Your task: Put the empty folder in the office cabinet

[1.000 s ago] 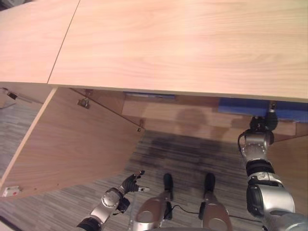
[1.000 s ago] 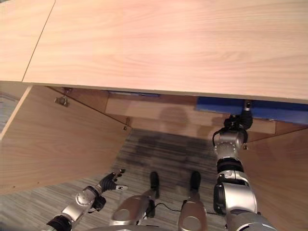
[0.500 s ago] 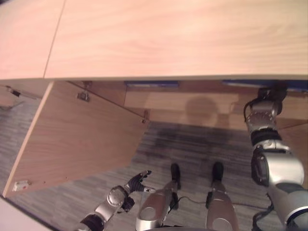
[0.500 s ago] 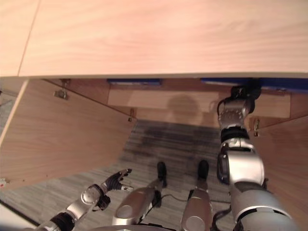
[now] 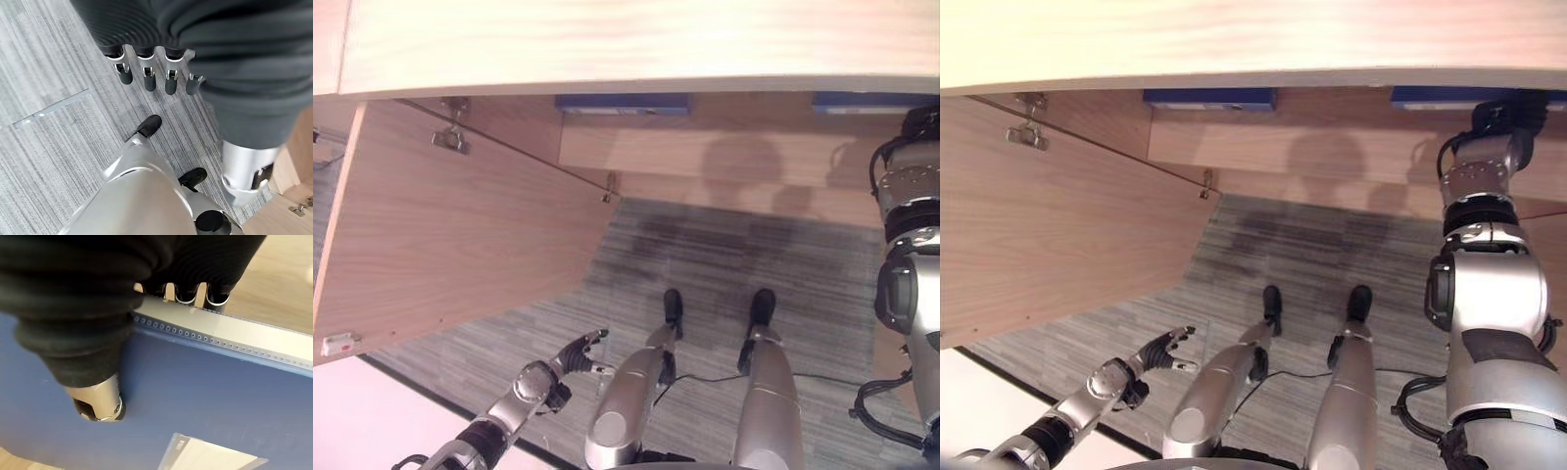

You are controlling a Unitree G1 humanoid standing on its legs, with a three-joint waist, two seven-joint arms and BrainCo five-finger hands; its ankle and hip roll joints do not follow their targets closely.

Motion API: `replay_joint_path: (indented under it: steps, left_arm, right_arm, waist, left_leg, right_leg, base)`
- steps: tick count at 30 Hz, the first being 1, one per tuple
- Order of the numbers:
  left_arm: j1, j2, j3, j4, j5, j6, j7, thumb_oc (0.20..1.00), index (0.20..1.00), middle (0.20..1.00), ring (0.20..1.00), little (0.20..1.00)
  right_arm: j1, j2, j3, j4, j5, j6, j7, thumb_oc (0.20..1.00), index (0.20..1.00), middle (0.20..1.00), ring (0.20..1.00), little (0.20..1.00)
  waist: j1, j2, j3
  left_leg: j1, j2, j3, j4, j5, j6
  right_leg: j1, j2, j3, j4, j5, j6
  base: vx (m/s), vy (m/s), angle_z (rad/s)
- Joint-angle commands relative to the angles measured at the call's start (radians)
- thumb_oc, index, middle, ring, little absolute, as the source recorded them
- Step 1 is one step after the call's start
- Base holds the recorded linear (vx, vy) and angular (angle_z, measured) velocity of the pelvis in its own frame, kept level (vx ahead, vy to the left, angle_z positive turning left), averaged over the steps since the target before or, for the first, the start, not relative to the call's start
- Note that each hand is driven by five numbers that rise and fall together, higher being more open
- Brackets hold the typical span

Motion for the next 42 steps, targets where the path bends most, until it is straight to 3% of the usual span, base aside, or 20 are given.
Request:
replay_joint_path:
  steps: [1, 6, 7, 12, 21, 31, 42]
  left_arm:
    - [0.023, 0.067, -0.014, -0.008, -0.044, -0.011, -0.016, 1.0, 1.0, 1.0, 1.0, 1.0]
    - [0.017, 0.104, 0.004, -0.009, -0.063, -0.007, -0.009, 1.0, 1.0, 1.0, 1.0, 1.0]
    - [0.015, 0.112, 0.005, -0.009, -0.063, -0.007, -0.008, 1.0, 1.0, 1.0, 1.0, 1.0]
    - [0.01, 0.13, 0.022, -0.004, -0.089, -0.004, 0.008, 1.0, 1.0, 1.0, 1.0, 1.0]
    - [0.012, 0.139, 0.037, -0.001, -0.093, -0.005, 0.03, 1.0, 1.0, 1.0, 1.0, 1.0]
    - [0.037, 0.151, 0.026, -0.012, -0.081, -0.008, 0.031, 1.0, 1.0, 1.0, 1.0, 1.0]
    - [0.065, 0.146, 0.021, -0.014, -0.07, -0.004, 0.033, 1.0, 1.0, 1.0, 1.0, 1.0]
  right_arm:
    - [-0.064, -0.089, 0.078, -0.003, -0.054, -0.018, 0.02, 0.2, 0.2, 0.2, 0.2, 0.2]
    - [-0.103, -0.128, 0.109, 0.026, -0.052, -0.006, 0.017, 0.2, 0.2, 0.2, 0.2, 0.2]
    - [-0.109, -0.13, 0.115, 0.026, -0.052, -0.005, 0.015, 0.2, 0.2, 0.2, 0.2, 0.2]
    - [-0.128, -0.146, 0.137, 0.037, -0.053, -0.001, 0.007, 0.2, 0.2, 0.2, 0.2, 0.2]
    - [-0.123, -0.136, 0.112, 0.034, -0.001, -0.022, -0.011, 0.2, 0.2, 0.2, 0.2, 0.2]
    - [-0.204, -0.147, 0.123, 0.045, 0.045, -0.039, -0.051, 0.2, 0.2, 0.2, 0.2, 0.2]
    - [-0.332, -0.192, 0.223, 0.082, 0.0, 0.022, -0.101, 0.2, 0.2, 0.2, 0.2, 0.2]
  waist:
    - [0.004, -0.033, -0.065]
    - [0.007, -0.037, -0.055]
    - [0.01, -0.04, -0.059]
    - [-0.001, -0.057, -0.037]
    - [-0.005, -0.067, -0.026]
    - [0.004, -0.059, -0.048]
    - [0.019, -0.041, -0.073]
  left_leg:
    - [-0.072, 0.059, -0.015, 0.215, -0.152, -0.055]
    - [-0.161, 0.071, -0.029, 0.314, -0.179, -0.053]
    - [-0.171, 0.072, -0.045, 0.343, -0.214, -0.056]
    - [-0.273, 0.085, -0.073, 0.49, -0.27, -0.057]
    - [-0.334, 0.091, -0.097, 0.583, -0.312, -0.064]
    - [-0.295, 0.077, -0.095, 0.486, -0.278, -0.083]
    - [-0.223, 0.051, -0.095, 0.365, -0.228, -0.101]
  right_leg:
    - [0.039, -0.031, 0.039, 0.032, -0.101, 0.097]
    - [-0.058, -0.031, 0.045, 0.156, -0.143, 0.08]
    - [-0.069, -0.03, 0.059, 0.193, -0.184, 0.082]
    - [-0.172, -0.032, 0.068, 0.362, -0.258, 0.062]
    - [-0.243, -0.029, 0.068, 0.484, -0.325, 0.042]
    - [-0.244, -0.037, 0.077, 0.476, -0.328, 0.045]
    - [-0.208, -0.058, 0.077, 0.456, -0.335, 0.045]
  base:
    - [0.0, -0.057, 0.02]
    - [0.02, -0.067, 0.08]
    - [0.11, -0.099, 0.09]
    - [0.04, -0.111, 0.15]
    - [0.03, -0.073, 0.05]
    - [0.03, -0.021, 0.03]
    - [0.02, -0.007, 0.03]
